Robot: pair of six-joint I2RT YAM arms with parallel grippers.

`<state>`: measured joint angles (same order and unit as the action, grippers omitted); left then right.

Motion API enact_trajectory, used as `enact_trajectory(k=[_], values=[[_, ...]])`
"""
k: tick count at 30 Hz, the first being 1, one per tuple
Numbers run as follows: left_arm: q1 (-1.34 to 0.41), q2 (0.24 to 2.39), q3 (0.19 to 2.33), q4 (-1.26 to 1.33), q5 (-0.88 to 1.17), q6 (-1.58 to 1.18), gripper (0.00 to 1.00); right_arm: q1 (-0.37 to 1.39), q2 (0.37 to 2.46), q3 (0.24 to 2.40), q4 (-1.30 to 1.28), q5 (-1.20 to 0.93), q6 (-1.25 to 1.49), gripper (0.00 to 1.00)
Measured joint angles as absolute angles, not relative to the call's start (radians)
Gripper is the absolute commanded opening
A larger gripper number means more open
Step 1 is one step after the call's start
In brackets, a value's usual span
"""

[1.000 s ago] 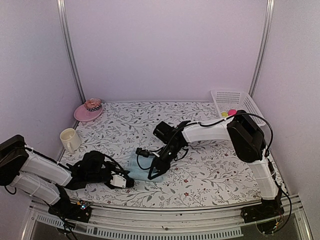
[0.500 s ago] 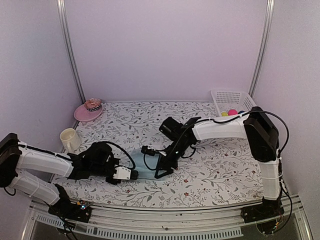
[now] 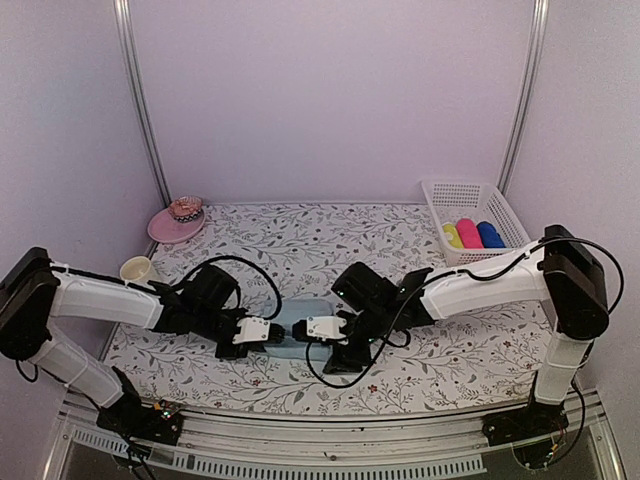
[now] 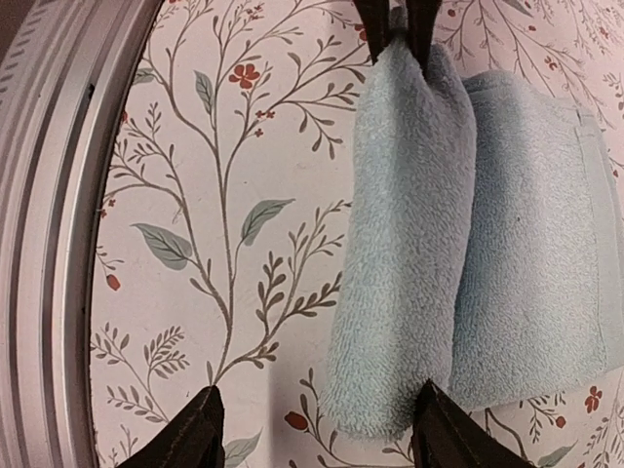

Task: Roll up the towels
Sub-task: Roll the towel at the center of the board.

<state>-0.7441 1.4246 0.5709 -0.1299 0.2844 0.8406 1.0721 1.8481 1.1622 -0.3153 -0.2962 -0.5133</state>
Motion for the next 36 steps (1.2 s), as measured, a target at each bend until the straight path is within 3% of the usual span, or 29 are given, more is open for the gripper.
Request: enact_trajectory(k=[12,36], values=[[-0.679,1.489,0.642,-0.223,0.39,0.808,0.0,1.159,1.837,1.085,-0.08,-0.038,-0.581,0.68],[-0.623,1.559,0.7,-0.276,0.483,0.801,0.0,1.218,1.906,1.082,-0.001,0.079,-0.617,0.61]])
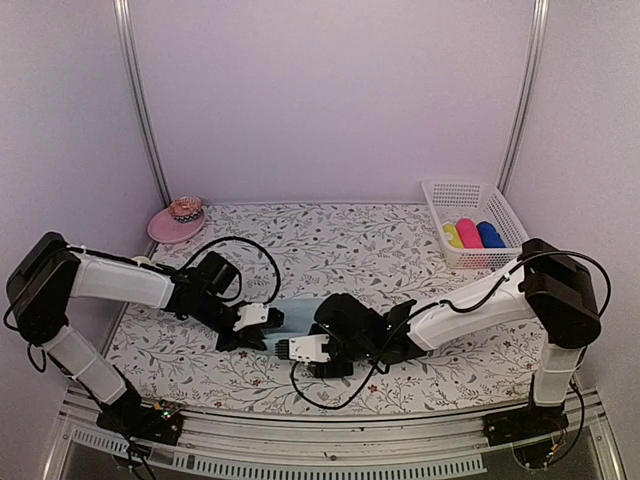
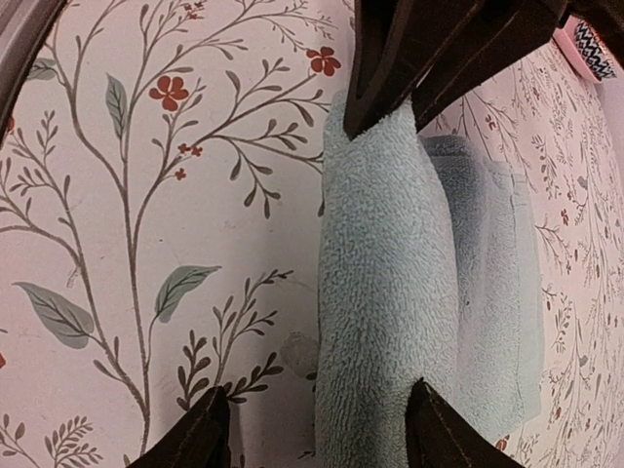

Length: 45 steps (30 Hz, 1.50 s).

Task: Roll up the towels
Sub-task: Roll the towel at the center of the board.

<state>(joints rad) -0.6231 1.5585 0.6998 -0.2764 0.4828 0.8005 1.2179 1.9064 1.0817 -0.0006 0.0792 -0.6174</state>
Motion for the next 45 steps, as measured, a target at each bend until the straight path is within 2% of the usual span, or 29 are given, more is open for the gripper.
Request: enact_trajectory(k=[5,10,14,21,26,31,37,45], values=[[-0.62,1.56,0.701,-0.279,0.487,0.801,0.0,1.21,1.934,1.103,0.009,0.128,-0.608,0.56],[-0.616,1.56,0.703,-0.283,0.49,0.803,0.08,1.19,1.967,1.14,0.007,0.147,-0.59,0.41],[-0.603,1.559,0.71,-0.294,0.49,0.806,0.3,1.168,1.991,1.175,-0.014,0.125,-0.571,0.32],[-0.562,1.484,0.697,-0.299,0.464,0.813,0.6,1.15,2.009,1.243,-0.102,0.025,-0.54,0.28],[-0.555,1.312,0.588,-0.182,0.437,0.818,0.62,1.13,2.038,1.32,-0.197,-0.083,-0.493,0.27],[-0.557,1.134,0.384,0.004,0.412,0.874,0.62,1.112,2.082,1.408,-0.29,-0.211,-0.413,0.27],[-0.61,0.964,0.209,0.082,0.411,0.987,0.61,1.097,2.143,1.514,-0.389,-0.369,-0.297,0.25],[-0.718,0.925,0.176,0.162,0.373,1.047,0.57,1.055,2.204,1.597,-0.455,-0.527,-0.127,0.24]])
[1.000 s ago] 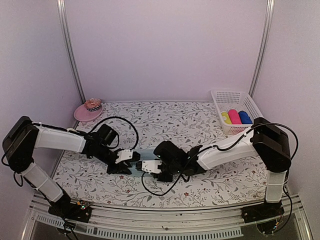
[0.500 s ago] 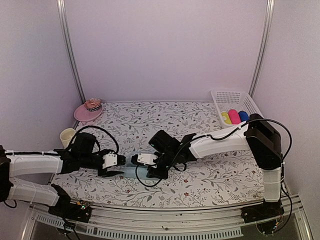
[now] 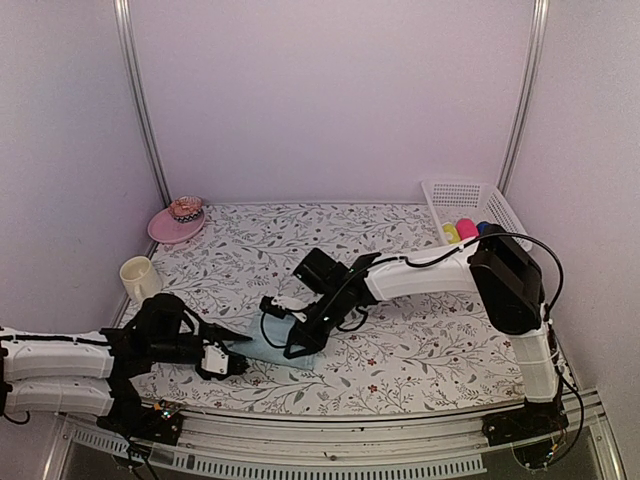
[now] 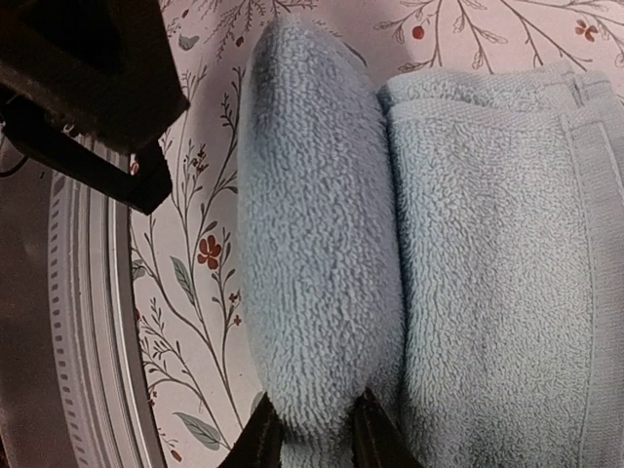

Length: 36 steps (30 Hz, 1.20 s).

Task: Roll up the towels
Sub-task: Roll the towel at the center of the board.

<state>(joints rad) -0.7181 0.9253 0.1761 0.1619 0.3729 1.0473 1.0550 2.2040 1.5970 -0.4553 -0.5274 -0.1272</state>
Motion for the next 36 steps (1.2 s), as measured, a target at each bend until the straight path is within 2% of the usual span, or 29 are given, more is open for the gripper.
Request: enact_trajectory(k=[22,31,36], values=[[-0.844,1.191,0.127,0.496,0.152,1.069,0.54,1.011,2.26,1.651,-0.494,-0.69,-0.019,0.25],[-0.858,1.263,0.127,0.551,0.105,1.084,0.48,0.998,2.27,1.658,-0.498,-0.743,-0.02,0.27],[-0.861,1.322,0.129,0.597,0.073,1.092,0.41,0.998,2.276,1.663,-0.505,-0.772,-0.023,0.27]])
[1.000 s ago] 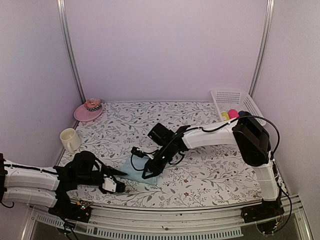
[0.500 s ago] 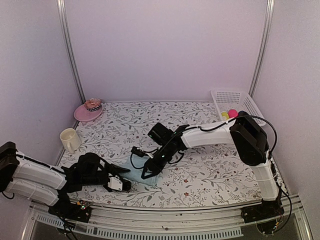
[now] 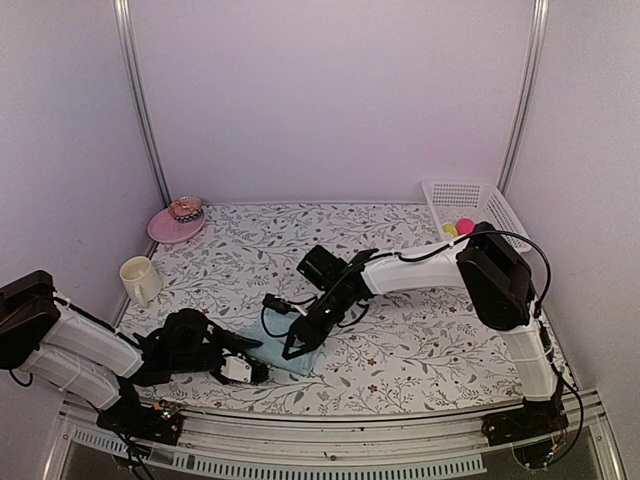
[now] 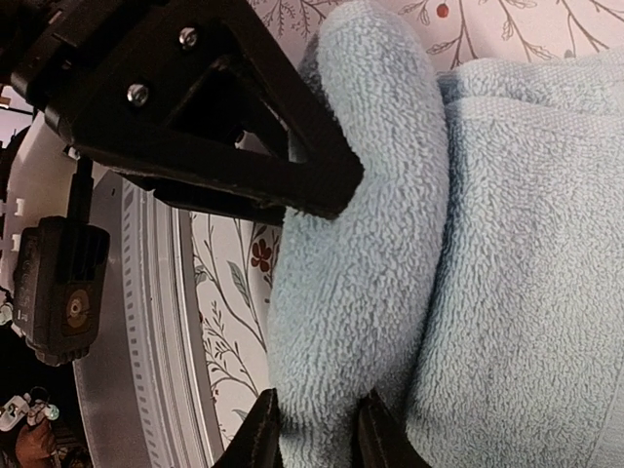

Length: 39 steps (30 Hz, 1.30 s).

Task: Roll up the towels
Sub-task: Roll the towel at the center of the board.

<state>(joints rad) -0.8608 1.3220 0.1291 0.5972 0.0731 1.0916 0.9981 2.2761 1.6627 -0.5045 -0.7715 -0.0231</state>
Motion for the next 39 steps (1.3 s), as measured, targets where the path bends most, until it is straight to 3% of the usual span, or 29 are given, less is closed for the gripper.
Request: enact_trajectory(k=[5,8,17,26,30,39], values=[[-0.864,1.366,0.138,0.642,0.053,1.097,0.19,0.998,2.278,1.663,-0.51,-0.781,-0.027,0.29],[-0.867,1.373,0.148,0.643,0.047,1.1,0.14,0.997,2.278,1.663,-0.516,-0.78,-0.029,0.31],[-0.868,1.338,0.246,0.439,0.059,1.097,0.15,0.997,2.254,1.665,-0.556,-0.675,-0.065,0.49],[-0.865,1.344,0.396,0.154,0.098,1.063,0.17,0.989,2.096,1.598,-0.577,-0.541,-0.101,0.66],[-0.855,1.377,0.464,0.059,0.126,1.054,0.18,0.968,2.07,1.595,-0.575,-0.529,-0.091,0.82],[-0.815,1.444,0.604,-0.133,0.202,1.048,0.18,0.899,2.123,1.588,-0.556,-0.555,-0.069,0.87]])
